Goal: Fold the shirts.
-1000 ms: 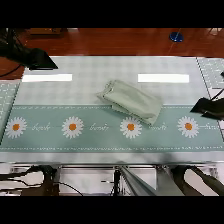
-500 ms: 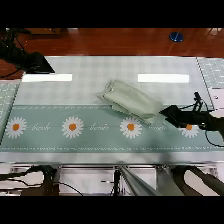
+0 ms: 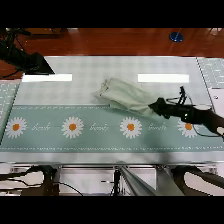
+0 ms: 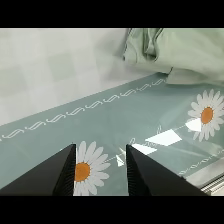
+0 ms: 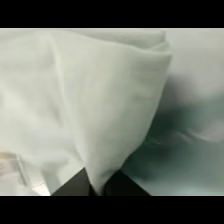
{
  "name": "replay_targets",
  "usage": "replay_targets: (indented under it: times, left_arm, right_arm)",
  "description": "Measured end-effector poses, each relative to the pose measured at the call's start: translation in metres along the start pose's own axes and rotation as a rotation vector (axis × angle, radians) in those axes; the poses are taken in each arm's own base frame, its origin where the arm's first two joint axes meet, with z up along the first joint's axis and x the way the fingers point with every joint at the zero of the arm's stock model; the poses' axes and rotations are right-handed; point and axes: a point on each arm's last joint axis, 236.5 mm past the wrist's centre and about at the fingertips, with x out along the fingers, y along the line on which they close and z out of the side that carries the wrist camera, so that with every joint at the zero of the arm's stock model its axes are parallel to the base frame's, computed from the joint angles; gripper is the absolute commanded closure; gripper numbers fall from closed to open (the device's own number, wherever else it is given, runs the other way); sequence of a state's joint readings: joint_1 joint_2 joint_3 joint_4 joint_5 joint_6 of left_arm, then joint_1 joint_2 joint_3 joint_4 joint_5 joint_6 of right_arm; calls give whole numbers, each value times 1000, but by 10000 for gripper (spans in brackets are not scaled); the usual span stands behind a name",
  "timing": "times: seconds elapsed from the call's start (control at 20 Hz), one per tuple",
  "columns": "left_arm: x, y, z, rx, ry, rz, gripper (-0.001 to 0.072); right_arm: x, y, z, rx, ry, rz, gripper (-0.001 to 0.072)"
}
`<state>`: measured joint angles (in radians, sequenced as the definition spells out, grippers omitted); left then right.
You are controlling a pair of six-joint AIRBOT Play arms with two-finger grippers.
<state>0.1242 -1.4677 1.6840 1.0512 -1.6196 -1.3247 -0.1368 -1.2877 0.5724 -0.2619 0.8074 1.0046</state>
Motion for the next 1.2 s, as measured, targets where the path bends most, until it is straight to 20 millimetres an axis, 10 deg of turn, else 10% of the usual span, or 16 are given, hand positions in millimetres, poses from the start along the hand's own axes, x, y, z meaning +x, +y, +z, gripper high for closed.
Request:
replay_targets:
  times: [0.25,0.45,0.65,0.9,1.2]
  left_arm:
    - [0,0,0,0,1,0,307]
    - [0,0,0,0,1,0,307]
    - [1,1,0,-2,2,-1,307]
    - [2,1,1,-3,0,-4,307]
    - [3,1,2,-4,-4,-3,307]
  right_arm:
    - [-90,78,52,-153,-48,89,689]
    - [-186,87,80,-205,-179,-82,689]
    - [-266,48,74,-119,-217,-320,690]
    - [-354,-42,17,145,-144,-713,690]
    - [-426,-87,-38,446,-200,-940,691]
